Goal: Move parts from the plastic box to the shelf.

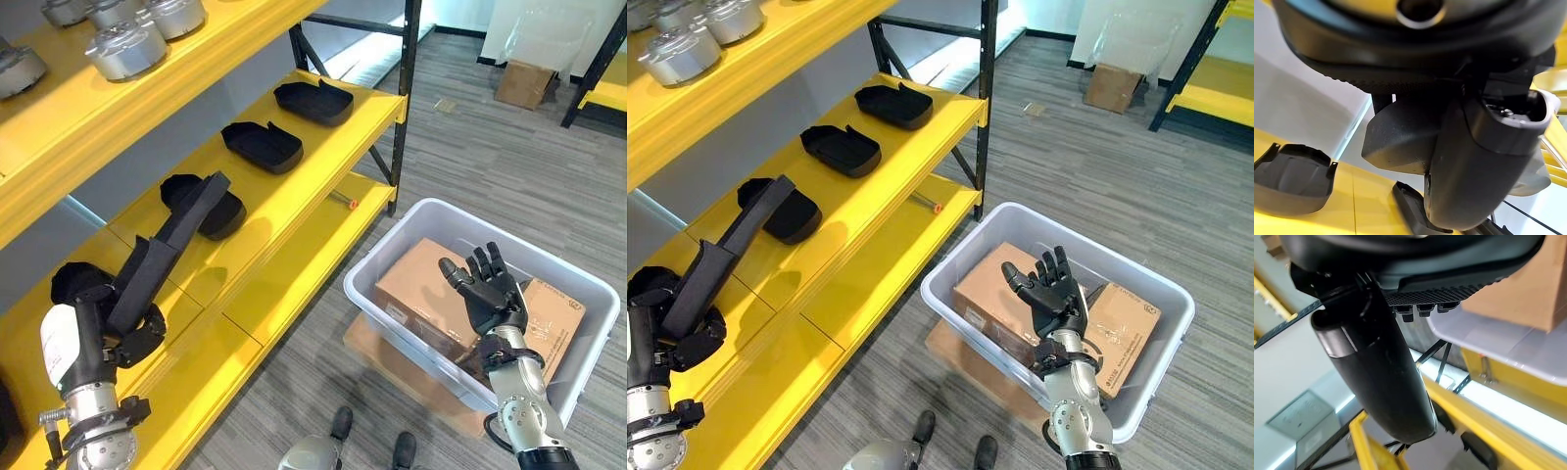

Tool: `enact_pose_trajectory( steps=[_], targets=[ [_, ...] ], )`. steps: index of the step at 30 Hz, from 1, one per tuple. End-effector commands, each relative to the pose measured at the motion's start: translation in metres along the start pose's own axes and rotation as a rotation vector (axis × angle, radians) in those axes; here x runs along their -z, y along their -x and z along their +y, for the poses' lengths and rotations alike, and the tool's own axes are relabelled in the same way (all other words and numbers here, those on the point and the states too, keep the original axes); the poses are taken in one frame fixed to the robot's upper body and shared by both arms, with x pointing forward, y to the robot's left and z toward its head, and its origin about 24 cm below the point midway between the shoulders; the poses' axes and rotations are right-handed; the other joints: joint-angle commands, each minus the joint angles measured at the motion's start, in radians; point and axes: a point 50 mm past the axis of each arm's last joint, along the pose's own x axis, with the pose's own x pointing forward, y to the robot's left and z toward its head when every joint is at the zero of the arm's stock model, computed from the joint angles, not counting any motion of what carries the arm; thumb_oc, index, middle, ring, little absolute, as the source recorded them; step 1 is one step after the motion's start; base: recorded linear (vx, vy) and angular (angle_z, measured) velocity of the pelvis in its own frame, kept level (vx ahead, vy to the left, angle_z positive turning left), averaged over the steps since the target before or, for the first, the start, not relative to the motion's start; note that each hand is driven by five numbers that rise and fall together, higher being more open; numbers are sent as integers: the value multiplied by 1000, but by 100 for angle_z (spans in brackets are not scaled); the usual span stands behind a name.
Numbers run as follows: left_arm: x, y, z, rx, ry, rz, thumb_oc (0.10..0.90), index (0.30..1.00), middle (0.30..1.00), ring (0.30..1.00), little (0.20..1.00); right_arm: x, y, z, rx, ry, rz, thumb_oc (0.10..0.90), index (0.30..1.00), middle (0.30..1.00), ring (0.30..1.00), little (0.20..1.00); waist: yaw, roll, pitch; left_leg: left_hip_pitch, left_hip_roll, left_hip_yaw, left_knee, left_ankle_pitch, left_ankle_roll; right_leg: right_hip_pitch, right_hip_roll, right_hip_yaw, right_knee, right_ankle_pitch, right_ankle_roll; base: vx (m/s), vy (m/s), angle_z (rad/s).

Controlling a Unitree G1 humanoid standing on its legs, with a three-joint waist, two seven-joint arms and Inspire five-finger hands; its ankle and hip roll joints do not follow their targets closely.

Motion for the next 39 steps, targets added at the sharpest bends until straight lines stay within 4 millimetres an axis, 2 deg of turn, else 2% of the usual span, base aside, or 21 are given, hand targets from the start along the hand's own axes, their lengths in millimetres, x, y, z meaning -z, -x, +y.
enact_pose_trajectory(
  steps=[1,2,5,6,7,8,10,13,15,16,18,20,23,27,28,29,32,34,36,39],
  targets=[
    [-41,-33,39,-223,60,-249,400,300,300,300,300,-47,-10,37,-177,7,-261,900,1000,1000,1000,1000,-52,-68,-61,-38,99,128,116,119,-19,22,-72,-65,22,-42,55,-175,18,96],
    [-48,-38,38,-231,39,-296,400,300,300,300,300,-51,-9,34,-174,11,-272,900,1000,1000,1000,1000,-73,-79,-62,-35,104,191,178,92,-11,14,-86,-98,44,-45,54,-119,6,127],
    [-59,-46,40,-246,53,-358,400,300,300,300,300,-57,-9,27,-169,18,-290,900,1000,1000,1000,1000,-98,-102,-60,-29,127,267,314,50,-6,1,-103,-137,74,-52,45,-194,46,116],
    [-63,-52,38,-242,76,-367,400,300,300,300,300,-60,-9,21,-155,22,-297,900,1000,1000,1000,1000,-122,-113,-69,3,160,316,374,47,-14,-12,-109,-168,90,-52,35,-163,172,136],
    [-65,-54,37,-248,76,-377,400,300,300,300,300,-61,-8,17,-148,35,-301,900,1000,1000,1000,1000,-138,-112,-80,34,189,328,397,40,-39,-10,-104,-167,94,-68,37,-149,257,181],
    [-67,-56,34,-252,72,-389,400,300,300,300,300,-63,-7,14,-138,50,-302,900,1000,1000,1000,1000,-152,-110,-88,56,216,350,409,61,-53,-14,-105,-178,97,-68,34,-79,294,111],
    [-69,-57,31,-265,50,-410,400,300,300,300,300,-65,-4,6,-124,72,-296,900,1000,1000,1000,1000,-173,-100,-110,93,242,363,397,85,-67,-31,-112,-194,104,-66,35,-131,348,55],
    [-66,-58,32,-293,-33,-395,400,300,300,300,300,-61,-6,-4,-123,58,-200,900,1000,1000,1000,1000,-178,-73,-133,141,242,330,294,62,-61,-71,-136,-184,145,-66,58,-99,377,73],
    [-67,-58,33,-294,-33,-401,400,300,300,300,300,-59,-7,-5,-122,63,-180,900,1000,1000,1000,1000,-177,-66,-133,149,238,335,263,54,-58,-75,-147,-188,152,-65,65,-80,246,45],
    [-70,-59,35,-298,-42,-421,400,300,300,300,300,-49,-8,-2,-117,75,-140,900,1000,1000,1000,1000,-174,-62,-136,175,230,358,187,25,-49,-82,-178,-203,168,-52,90,-120,347,21],
    [-72,-61,39,-309,-62,-436,400,300,300,300,300,-36,-8,4,-121,49,-101,900,1000,1000,1000,1000,-162,-64,-141,190,217,383,124,4,-43,-73,-214,-232,163,-23,120,-99,290,26],
    [-71,-62,40,-313,-71,-428,400,300,300,300,300,-31,-7,7,-124,38,-89,900,1000,1000,1000,1000,-155,-67,-143,191,211,387,106,-3,-42,-67,-225,-242,159,-12,129,-46,159,74],
    [-72,-66,49,-328,-119,-448,400,300,300,300,300,-10,-5,22,-144,16,-34,900,1000,1000,1000,1000,-113,-85,-152,180,169,372,41,-36,-21,-34,-266,-273,124,45,169,-50,235,85],
    [-76,-68,55,-332,-128,-458,400,300,300,300,300,-6,-5,32,-165,19,-37,900,1000,1000,1000,1000,-80,-101,-153,167,148,314,-8,-18,-11,-11,-264,-256,84,71,191,-29,105,85],
    [-78,-69,55,-332,-130,-462,400,300,300,300,300,-7,-5,32,-162,15,-49,900,1000,1000,1000,1000,-79,-106,-154,158,145,291,-10,-18,-7,-8,-257,-234,79,66,192,-69,58,99],
    [-79,-69,55,-332,-130,-465,400,300,300,300,300,-8,-4,32,-162,13,-52,900,1000,1000,1000,1000,-79,-108,-151,147,142,296,-9,-3,0,-15,-259,-245,79,77,181,-64,30,66],
    [-82,-71,54,-324,-125,-473,400,300,300,300,300,-10,-3,30,-149,-14,-61,900,1000,1000,1000,1000,-90,-116,-153,128,134,245,-15,-1,7,-15,-238,-182,66,62,182,-12,29,60],
    [-87,-73,47,-307,-113,-489,400,300,300,300,300,-11,0,26,-125,-20,-65,900,1000,1000,1000,1000,-116,-128,-153,111,119,173,-17,-6,17,-14,-198,-71,57,28,178,50,6,50],
    [-90,-73,43,-304,-104,-497,400,300,300,300,300,-11,3,20,-113,-21,-60,900,1000,1000,1000,1000,-131,-141,-159,95,110,132,-17,-1,19,-14,-173,-2,52,11,172,44,-8,106],
    [-88,-71,44,-332,-103,-482,400,300,300,300,300,-10,3,15,-108,-9,-36,900,1000,1000,1000,1000,-121,-148,-159,93,116,125,-17,2,11,0,-173,-6,36,10,170,28,-22,51]
  ],
)
